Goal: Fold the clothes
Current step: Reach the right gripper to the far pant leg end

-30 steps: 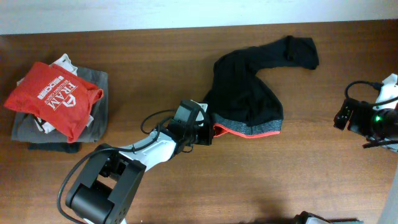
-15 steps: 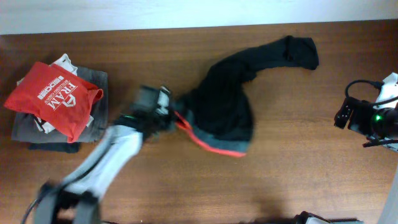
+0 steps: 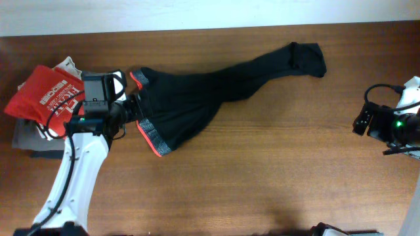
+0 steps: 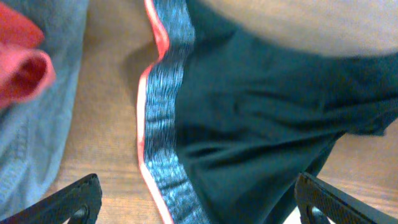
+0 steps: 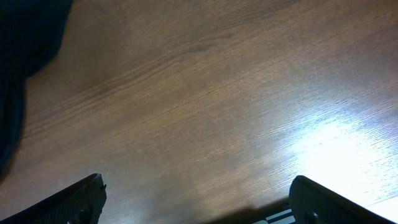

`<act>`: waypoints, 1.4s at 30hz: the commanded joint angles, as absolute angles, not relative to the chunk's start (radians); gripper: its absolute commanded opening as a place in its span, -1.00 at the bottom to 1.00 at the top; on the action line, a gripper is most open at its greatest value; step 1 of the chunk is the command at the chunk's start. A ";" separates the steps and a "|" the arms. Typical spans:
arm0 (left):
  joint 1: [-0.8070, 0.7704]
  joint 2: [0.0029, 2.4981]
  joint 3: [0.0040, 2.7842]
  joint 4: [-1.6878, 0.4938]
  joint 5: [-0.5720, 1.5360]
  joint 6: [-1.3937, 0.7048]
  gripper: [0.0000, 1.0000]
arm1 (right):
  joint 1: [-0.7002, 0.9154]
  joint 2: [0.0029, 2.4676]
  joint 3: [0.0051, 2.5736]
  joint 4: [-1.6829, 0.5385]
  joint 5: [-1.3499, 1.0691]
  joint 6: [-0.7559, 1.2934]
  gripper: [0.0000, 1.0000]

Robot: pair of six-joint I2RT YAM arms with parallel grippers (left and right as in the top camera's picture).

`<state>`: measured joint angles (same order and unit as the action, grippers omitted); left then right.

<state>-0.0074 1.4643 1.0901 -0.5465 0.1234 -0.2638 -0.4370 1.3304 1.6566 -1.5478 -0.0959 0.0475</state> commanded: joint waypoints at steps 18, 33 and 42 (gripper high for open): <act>-0.117 1.776 1.081 -0.794 0.458 -0.245 0.59 | -0.432 1.334 1.654 -1.544 -0.101 0.041 0.96; -0.236 1.887 1.081 -0.761 0.204 -0.245 0.37 | -0.432 1.335 1.654 -1.545 -0.101 0.041 0.96; -0.211 1.907 1.081 -0.971 -0.038 -0.268 -0.99 | -0.432 1.356 1.654 -1.528 -0.114 0.040 0.98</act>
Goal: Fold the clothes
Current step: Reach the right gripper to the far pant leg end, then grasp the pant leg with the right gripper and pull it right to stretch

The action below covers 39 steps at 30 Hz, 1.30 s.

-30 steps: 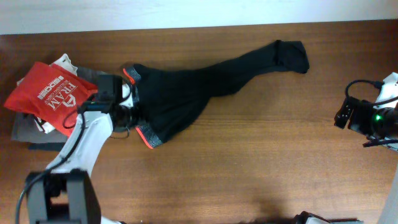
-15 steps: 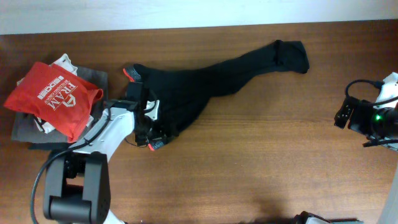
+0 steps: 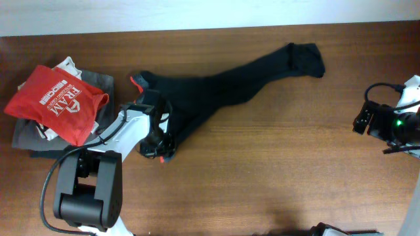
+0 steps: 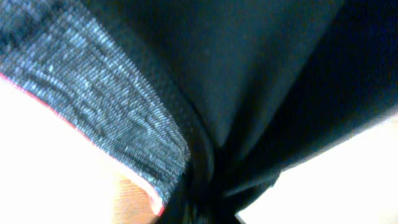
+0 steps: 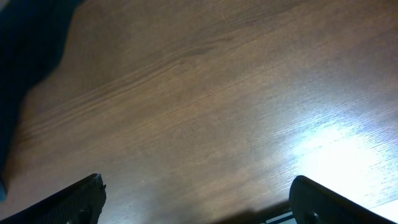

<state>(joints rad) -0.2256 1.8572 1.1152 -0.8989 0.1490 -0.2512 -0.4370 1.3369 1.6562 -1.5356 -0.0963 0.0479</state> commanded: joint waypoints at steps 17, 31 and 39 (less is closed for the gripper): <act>-0.077 1.907 1.081 -0.962 -0.168 -0.365 -0.98 | -0.133 1.713 1.654 -1.254 -0.376 -0.230 0.98; -0.123 1.907 1.081 -0.927 -0.149 -0.366 -0.97 | 0.038 2.122 1.654 -0.780 -0.118 -0.002 0.98; -0.123 1.907 1.081 -0.908 -0.149 -0.366 -0.96 | 0.038 2.201 1.654 -0.702 -0.006 0.074 0.03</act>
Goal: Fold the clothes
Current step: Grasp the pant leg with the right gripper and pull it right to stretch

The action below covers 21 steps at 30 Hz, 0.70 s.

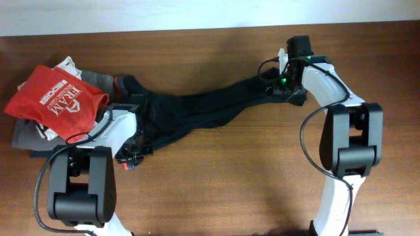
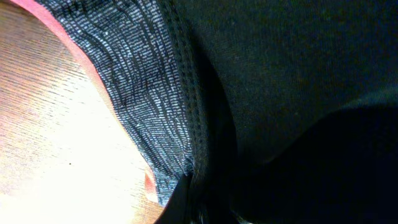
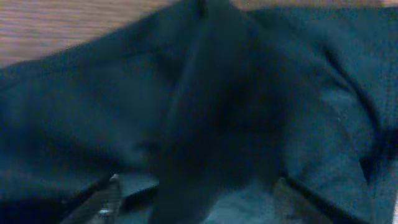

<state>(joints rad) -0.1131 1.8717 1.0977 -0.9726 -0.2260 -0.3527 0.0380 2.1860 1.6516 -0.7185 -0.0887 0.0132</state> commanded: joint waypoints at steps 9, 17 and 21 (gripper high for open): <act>-0.123 1.907 1.081 -0.897 -0.154 -0.366 -0.96 | 0.009 2.086 1.750 -0.951 0.035 0.122 -0.92; -0.122 1.907 1.081 -0.890 -0.154 -0.366 -0.96 | -0.120 1.890 1.938 -0.890 0.124 0.197 -0.92; -0.122 1.907 1.081 -0.889 -0.153 -0.366 -0.96 | -0.204 1.941 1.956 -0.815 0.105 0.196 0.40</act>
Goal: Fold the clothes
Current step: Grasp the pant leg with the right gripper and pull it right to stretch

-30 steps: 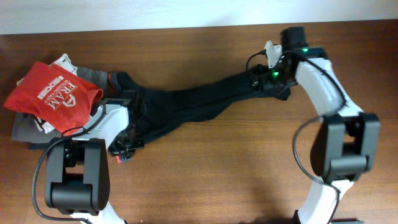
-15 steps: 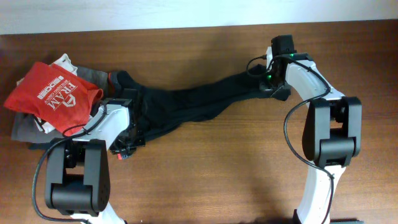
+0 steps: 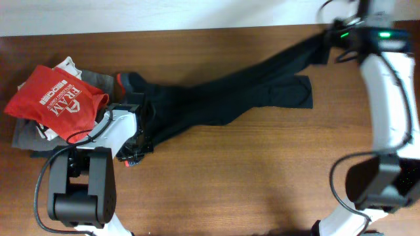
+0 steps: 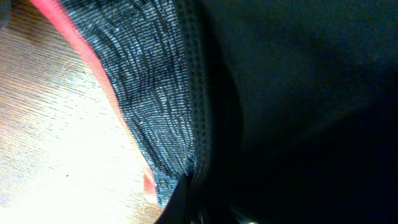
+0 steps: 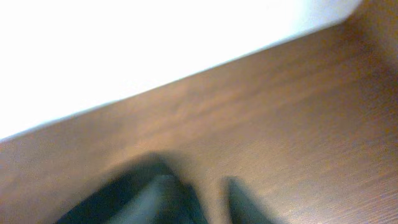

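Observation:
Black pants [image 3: 216, 98] with a grey, red-edged waistband [image 4: 155, 93] lie stretched across the table. My left gripper [image 3: 136, 152] is shut on the waistband's near corner, and its fingertips are buried in the cloth in the left wrist view. My right gripper [image 3: 330, 38] is shut on the end of one leg and holds it lifted at the far right. In the blurred right wrist view, that leg's dark cloth [image 5: 143, 199] shows at the bottom. The other leg [image 3: 289, 92] lies flat on the wood.
A pile of clothes sits at the left edge: a red piece with white lettering [image 3: 56, 98] on top of grey cloth [image 3: 29, 137]. A white wall [image 5: 155, 43] runs along the table's far edge [image 3: 197, 29].
My right gripper was down on the leg ends near the table's middle right. Now it is up at the far right corner with one leg pulled taut. The left gripper has not moved.
At first my left gripper hung open over the waistband and the right arm was open over bare wood at the right edge. Then the left was shut on the waistband corner. Later the right reached the leg ends, and now it holds one leg raised.

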`<act>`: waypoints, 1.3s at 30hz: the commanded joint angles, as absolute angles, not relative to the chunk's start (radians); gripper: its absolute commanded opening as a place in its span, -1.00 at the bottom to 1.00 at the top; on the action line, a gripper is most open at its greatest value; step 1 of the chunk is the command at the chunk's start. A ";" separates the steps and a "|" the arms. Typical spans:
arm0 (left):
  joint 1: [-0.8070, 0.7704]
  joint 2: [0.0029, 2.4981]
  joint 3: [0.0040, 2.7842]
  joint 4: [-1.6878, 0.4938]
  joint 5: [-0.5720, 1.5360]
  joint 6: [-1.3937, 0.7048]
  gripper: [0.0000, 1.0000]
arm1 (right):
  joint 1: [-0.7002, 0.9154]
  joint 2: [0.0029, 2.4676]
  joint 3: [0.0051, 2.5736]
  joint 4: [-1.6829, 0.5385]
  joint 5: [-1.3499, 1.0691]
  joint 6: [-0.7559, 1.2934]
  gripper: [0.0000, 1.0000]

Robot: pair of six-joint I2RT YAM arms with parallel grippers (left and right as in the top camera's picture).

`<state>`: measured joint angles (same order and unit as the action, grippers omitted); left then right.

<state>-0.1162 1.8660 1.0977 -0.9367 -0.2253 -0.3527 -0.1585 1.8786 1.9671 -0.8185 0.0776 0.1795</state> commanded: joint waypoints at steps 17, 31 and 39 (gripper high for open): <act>-0.122 1.907 1.081 -0.886 -0.153 -0.366 -0.95 | -0.200 2.180 1.901 -1.144 -0.018 0.152 0.98; -0.122 1.907 1.081 -0.879 -0.153 -0.366 -0.94 | -0.190 2.233 1.815 -1.019 -0.020 0.151 1.00; -0.122 1.907 1.081 -0.878 -0.153 -0.366 -0.37 | -0.190 2.273 1.791 -0.980 -0.045 0.150 0.75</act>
